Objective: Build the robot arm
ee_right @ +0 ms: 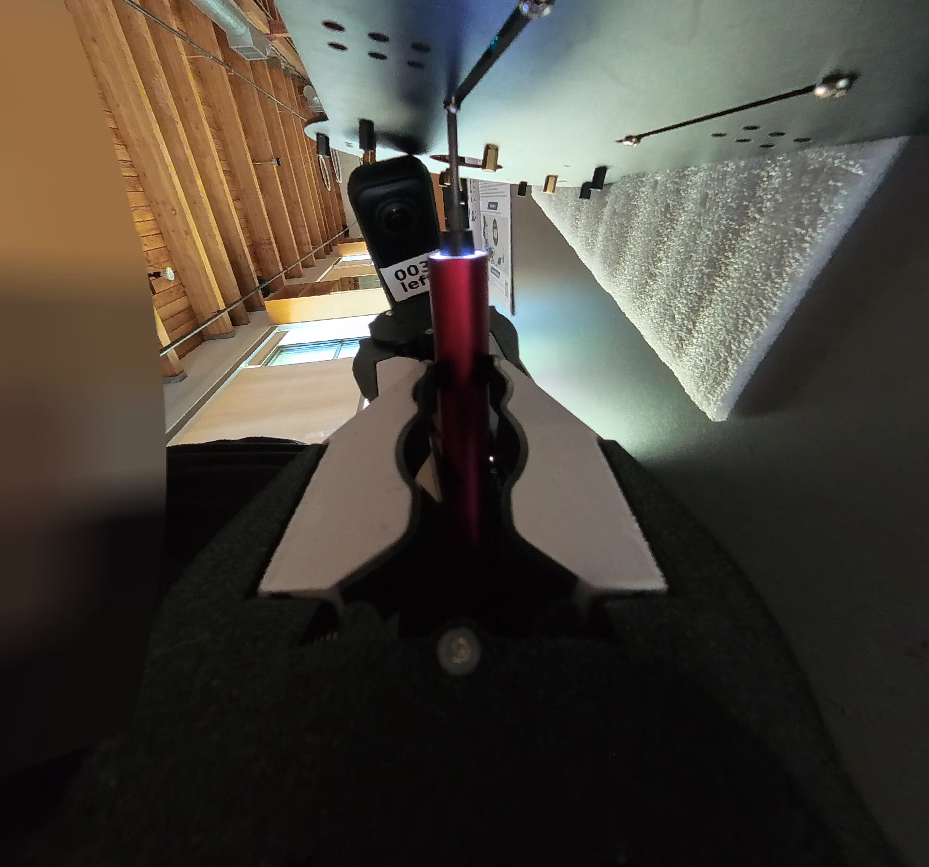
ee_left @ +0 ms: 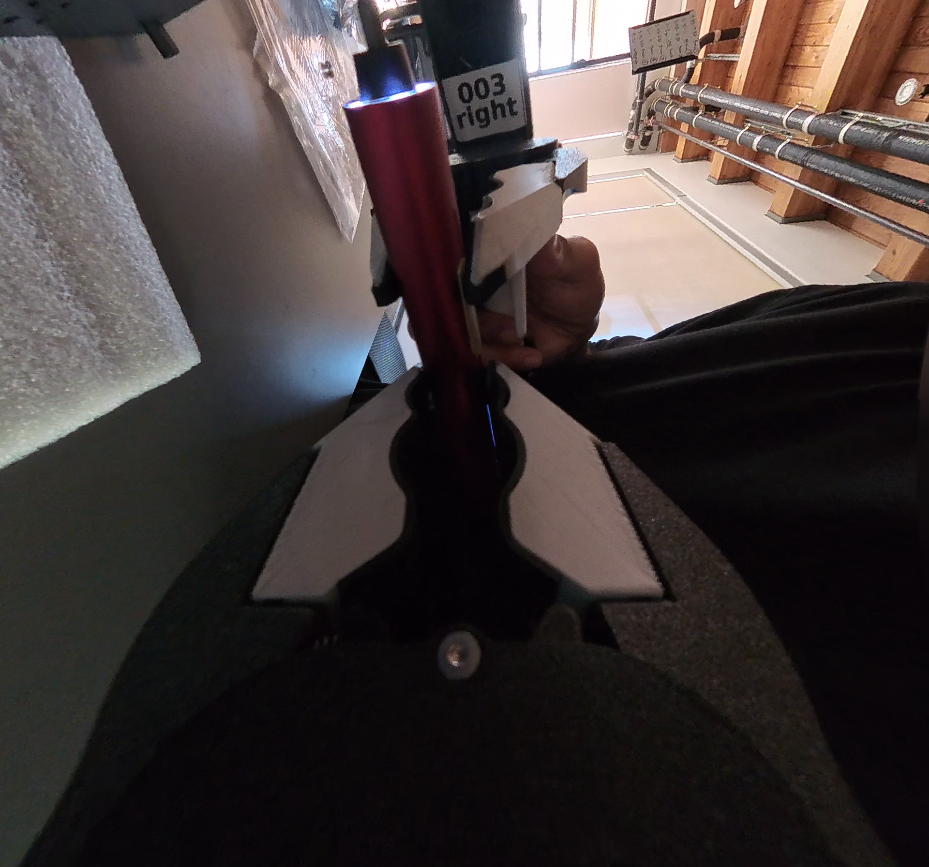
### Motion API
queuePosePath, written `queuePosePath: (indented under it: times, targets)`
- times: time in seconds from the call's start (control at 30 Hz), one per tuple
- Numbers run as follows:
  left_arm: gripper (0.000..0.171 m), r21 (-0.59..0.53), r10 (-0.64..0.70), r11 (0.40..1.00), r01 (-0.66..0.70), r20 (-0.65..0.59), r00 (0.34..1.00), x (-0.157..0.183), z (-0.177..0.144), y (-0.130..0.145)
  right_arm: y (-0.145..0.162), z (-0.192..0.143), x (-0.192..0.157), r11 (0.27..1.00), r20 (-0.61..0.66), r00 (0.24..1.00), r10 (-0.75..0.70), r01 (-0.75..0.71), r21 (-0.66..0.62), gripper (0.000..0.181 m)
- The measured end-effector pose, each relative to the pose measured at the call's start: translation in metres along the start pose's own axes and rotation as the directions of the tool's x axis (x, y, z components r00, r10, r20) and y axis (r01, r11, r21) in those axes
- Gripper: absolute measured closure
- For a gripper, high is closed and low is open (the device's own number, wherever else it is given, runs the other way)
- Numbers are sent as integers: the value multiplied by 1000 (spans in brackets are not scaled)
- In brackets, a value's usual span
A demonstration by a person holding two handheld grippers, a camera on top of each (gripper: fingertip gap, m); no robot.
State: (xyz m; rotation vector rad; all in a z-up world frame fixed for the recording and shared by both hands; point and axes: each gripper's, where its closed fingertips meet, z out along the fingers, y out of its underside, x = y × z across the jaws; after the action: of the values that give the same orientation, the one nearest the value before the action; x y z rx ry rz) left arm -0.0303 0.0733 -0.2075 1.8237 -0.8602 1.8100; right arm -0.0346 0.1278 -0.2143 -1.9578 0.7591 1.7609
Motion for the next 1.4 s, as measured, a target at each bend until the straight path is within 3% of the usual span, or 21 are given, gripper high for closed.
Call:
queuePosePath:
  times: [0.67, 1.0, 1.1, 1.17, 1.23, 1.3, 1.33, 1.4]
  targets:
    - [151, 26, -36, 999, 36, 8, 999, -1, 8, -3, -1, -6, 0, 999, 96, 994, 47, -46, -9, 162]
    - [149, 90, 49, 994, -56, 87, 995, -5, 9, -4, -2, -8, 0, 997, 149, 986, 72, -70, -15, 162]
    - [150, 92, 45, 994, -53, 96, 994, -8, 6, -3, 0, -11, 2, 999, 113, 994, -5, 9, -38, 161]
    - [150, 89, 50, 994, -60, 110, 993, -9, 3, -2, -2, -24, 4, 978, 22, 981, -194, 196, -73, 158]
    - [150, 93, 44, 994, -54, 103, 994, -9, 1, -2, -12, -44, -7, 878, -45, 878, -476, 471, -89, 151]
    - [150, 91, 40, 995, -47, 83, 996, -7, -1, -2, -19, -64, -42, 705, 22, 713, -701, 697, -128, 148]
    - [150, 88, 41, 995, -48, 77, 996, -6, -2, -1, -26, -74, -58, 591, 52, 604, -795, 792, -154, 146]
    - [150, 79, 44, 996, -50, 67, 997, -6, -4, -1, -63, -91, -72, 298, 16, 312, -950, 921, -250, 148]
